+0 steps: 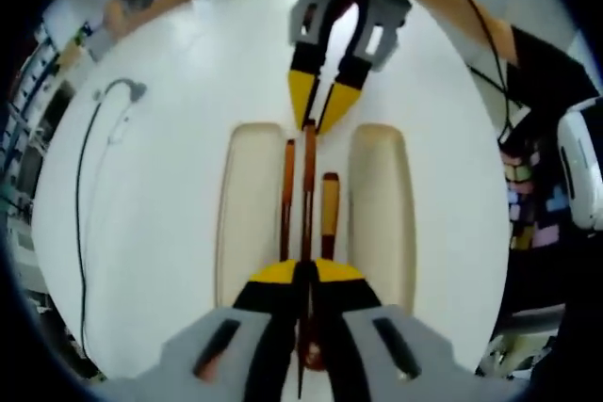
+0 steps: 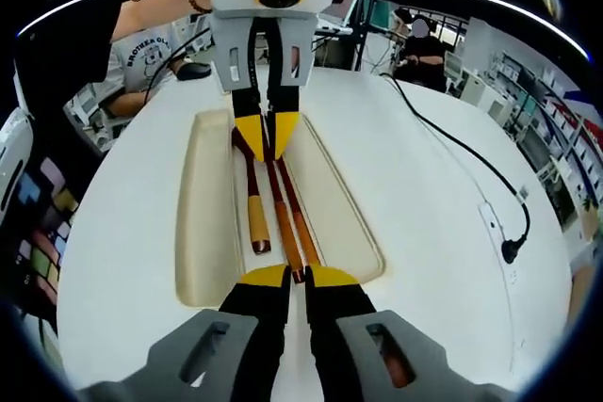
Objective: Arrange the utensils inside the cutlery case until each visible utensil rests in its matching compartment.
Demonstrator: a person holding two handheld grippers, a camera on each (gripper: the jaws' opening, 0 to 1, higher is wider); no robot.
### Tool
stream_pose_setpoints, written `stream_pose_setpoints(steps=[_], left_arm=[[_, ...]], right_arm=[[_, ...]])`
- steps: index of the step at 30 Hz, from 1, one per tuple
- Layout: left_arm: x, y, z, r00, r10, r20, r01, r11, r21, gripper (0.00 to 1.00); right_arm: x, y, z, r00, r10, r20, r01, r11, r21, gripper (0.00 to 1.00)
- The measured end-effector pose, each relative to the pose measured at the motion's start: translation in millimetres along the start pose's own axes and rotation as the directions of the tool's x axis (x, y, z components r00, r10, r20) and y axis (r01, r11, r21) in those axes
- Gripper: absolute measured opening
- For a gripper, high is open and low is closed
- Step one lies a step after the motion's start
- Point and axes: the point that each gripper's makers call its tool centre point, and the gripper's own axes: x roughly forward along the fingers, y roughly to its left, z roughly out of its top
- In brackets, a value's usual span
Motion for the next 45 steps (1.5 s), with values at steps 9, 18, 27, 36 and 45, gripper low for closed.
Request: stream_pose_setpoints(steps=[9,18,27,36,45], left_arm=[[-5,-12.6,3.6,1.0,-0.009,0.002,0.009,1.0,0.008,0.04],[-6,-30.2,4.5,1.0,-0.028,0.004,0.028,1.0,0.003,0.04],[-5,-42.5,-0.3,0.999,-0.051,0.003,0.051,0.999,0.003,0.04],[1,-52.3,-7.2,0.997,-0.078,0.016,0.078,0.997,-0.006,0.04],[7,-51.6,-9.2,0.996,-0.084,0.028,0.085,0.996,-0.017,0.04]], right_arm=[[-9,9,1.7,1.0,-0.007,0.0,0.007,1.0,-0.014,0.05],[-14,23,-0.4,1.0,-0.001,-0.006,0.001,1.0,-0.019,0.05],[-14,34,-1.8,1.0,0.013,-0.017,-0.013,1.0,-0.016,0.05],[-9,46,-5.0,0.998,0.05,-0.034,-0.051,0.999,-0.013,0.05],[-5,49,-10.0,0.996,0.065,-0.06,-0.066,0.998,-0.006,0.05]])
